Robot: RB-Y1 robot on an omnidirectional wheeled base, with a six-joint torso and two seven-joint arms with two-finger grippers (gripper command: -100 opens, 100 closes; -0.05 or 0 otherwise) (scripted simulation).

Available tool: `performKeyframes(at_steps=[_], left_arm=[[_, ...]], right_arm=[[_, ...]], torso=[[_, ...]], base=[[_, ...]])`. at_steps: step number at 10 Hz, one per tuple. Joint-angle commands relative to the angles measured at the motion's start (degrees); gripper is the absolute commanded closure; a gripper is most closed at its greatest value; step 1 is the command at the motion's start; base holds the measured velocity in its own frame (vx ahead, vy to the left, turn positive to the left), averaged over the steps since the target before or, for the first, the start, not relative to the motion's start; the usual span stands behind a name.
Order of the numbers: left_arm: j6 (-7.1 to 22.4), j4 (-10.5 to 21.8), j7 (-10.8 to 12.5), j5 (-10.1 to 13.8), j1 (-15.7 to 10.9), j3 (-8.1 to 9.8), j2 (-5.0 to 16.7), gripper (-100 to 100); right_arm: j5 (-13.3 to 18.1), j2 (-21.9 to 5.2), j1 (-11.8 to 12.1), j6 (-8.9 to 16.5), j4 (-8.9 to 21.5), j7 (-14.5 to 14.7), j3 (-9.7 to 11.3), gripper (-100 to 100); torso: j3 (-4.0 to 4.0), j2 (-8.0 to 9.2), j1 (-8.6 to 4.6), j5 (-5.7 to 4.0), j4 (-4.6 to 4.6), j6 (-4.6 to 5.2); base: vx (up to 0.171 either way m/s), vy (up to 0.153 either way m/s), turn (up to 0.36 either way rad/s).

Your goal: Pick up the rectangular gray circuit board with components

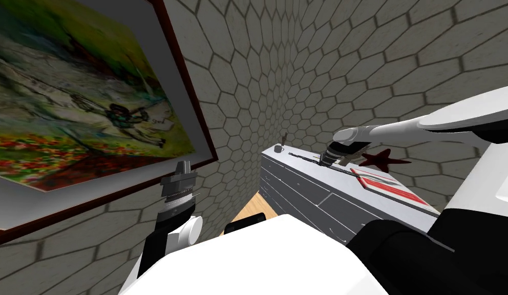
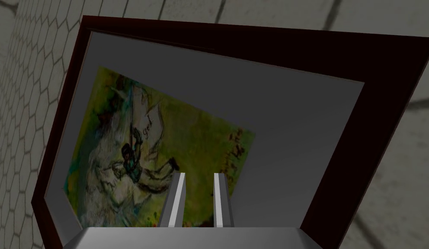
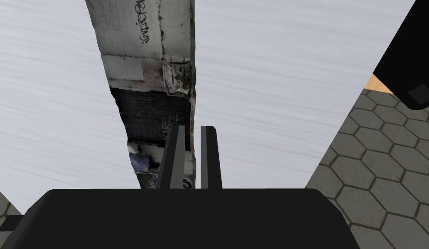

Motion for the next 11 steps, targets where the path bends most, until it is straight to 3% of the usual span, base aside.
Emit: performKeyframes(at_steps=[1, 3, 4, 6, 7, 9, 10, 11], left_arm=[[0.00, 0.00, 0.00, 0.00, 0.00, 0.00, 0.00, 0], [0.00, 0.00, 0.00, 0.00, 0.00, 0.00, 0.00, 0], [0.00, 0.00, 0.00, 0.00, 0.00, 0.00, 0.00, 0], [0.00, 0.00, 0.00, 0.00, 0.00, 0.00, 0.00, 0], [0.00, 0.00, 0.00, 0.00, 0.00, 0.00, 0.00, 0], [0.00, 0.00, 0.00, 0.00, 0.00, 0.00, 0.00, 0], [0.00, 0.00, 0.00, 0.00, 0.00, 0.00, 0.00, 0], [0.00, 0.00, 0.00, 0.00, 0.00, 0.00, 0.00, 0]], right_arm=[[-2.86, -2.86, 2.86, 1.33, -0.99, 0.87, -1.73, 100], [-5.58, -4.65, 4.09, 1.33, -0.99, 0.87, -1.73, 100], [-7.75, -7.25, 6.81, 2.53, -1.85, 1.80, -3.31, 100], [-10.30, -8.86, 7.84, 2.53, -1.85, 1.80, -3.31, 100], [-12.51, -11.54, 10.40, 3.73, -2.71, 2.73, -4.90, 100], [-15.03, -13.06, 11.60, 3.73, -2.71, 2.73, -4.90, 100], [-17.07, -15.54, 13.97, 4.93, -3.57, 3.66, -6.48, 100], [-18.89, -17.14, 15.36, 4.93, -3.57, 3.66, -6.48, 100]], torso=[[0.00, 0.00, 0.00, 0.00, 0.00, 0.00], [0.01, 0.03, -0.05, -0.01, 0.00, 0.00], [0.00, 0.00, 0.00, 0.00, 0.00, -0.03], [0.01, 0.02, -0.01, 0.00, -0.01, -0.03], [-0.02, -0.02, 0.00, 0.00, -0.01, -0.05], [-0.02, -0.01, -0.05, -0.01, -0.03, -0.07], [-0.02, -0.03, 0.00, 0.01, -0.02, -0.08], [-0.02, -0.02, -0.05, -0.01, -0.03, -0.05]], base=[[-0.008, -0.037, -0.134], [-0.006, -0.025, -0.037], [-0.011, -0.032, -0.134], [-0.004, -0.023, -0.032], [0.000, -0.032, -0.131], [-0.006, -0.027, -0.033], [-0.006, -0.041, -0.122], [-0.007, -0.036, -0.079]])
